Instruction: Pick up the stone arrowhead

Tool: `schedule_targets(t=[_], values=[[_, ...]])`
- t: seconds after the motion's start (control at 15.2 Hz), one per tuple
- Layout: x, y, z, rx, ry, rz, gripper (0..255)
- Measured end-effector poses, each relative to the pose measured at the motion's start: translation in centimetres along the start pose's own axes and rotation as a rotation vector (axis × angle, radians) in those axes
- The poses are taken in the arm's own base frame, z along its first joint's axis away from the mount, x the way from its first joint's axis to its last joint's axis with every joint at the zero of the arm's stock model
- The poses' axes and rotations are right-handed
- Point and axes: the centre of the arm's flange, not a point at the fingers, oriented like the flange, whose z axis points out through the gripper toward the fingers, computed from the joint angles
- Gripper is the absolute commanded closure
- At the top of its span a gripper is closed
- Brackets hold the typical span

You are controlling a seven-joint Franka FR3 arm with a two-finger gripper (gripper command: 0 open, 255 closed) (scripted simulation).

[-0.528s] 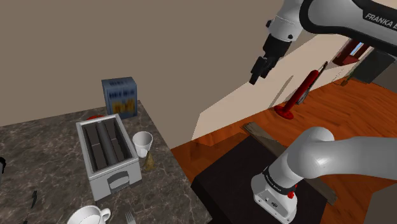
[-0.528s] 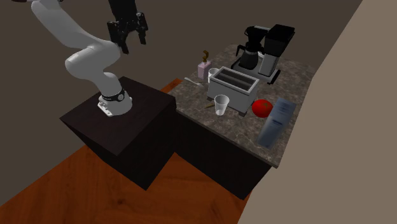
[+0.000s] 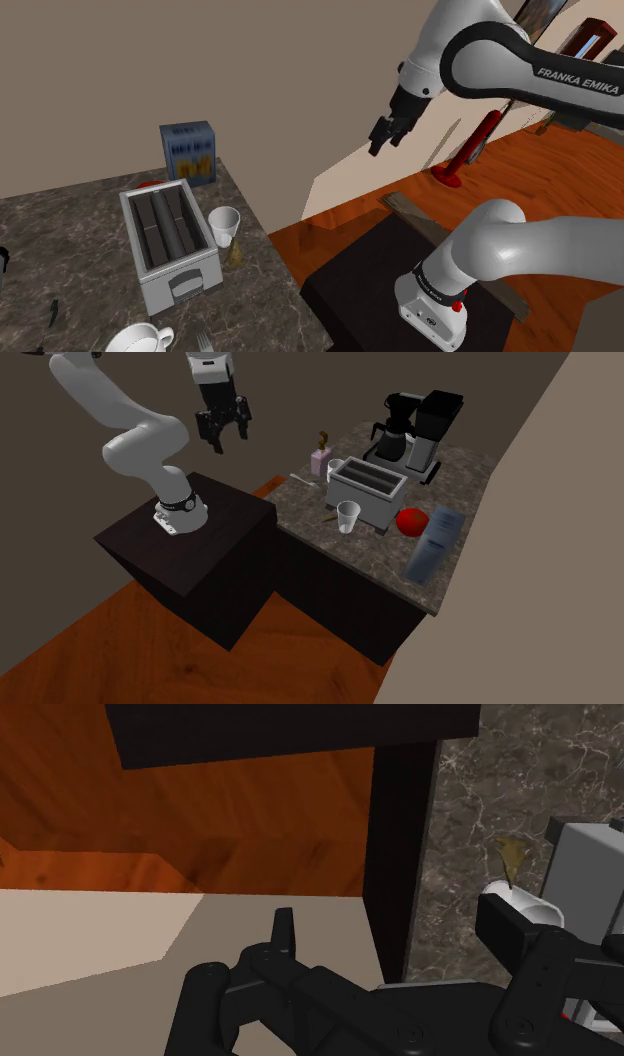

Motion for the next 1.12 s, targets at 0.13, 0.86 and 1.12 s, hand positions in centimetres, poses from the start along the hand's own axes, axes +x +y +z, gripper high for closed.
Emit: schedule_targets(t=[0.13,0.86,1.12], values=[[-0.2,-2.0,1.9,0.003,0.006,0.031,0],[0.7,-10.7,13.3,0.019,0.039,0.209,0],[1.5,-13.7,17.7,0.022,0.051,0.273,0]])
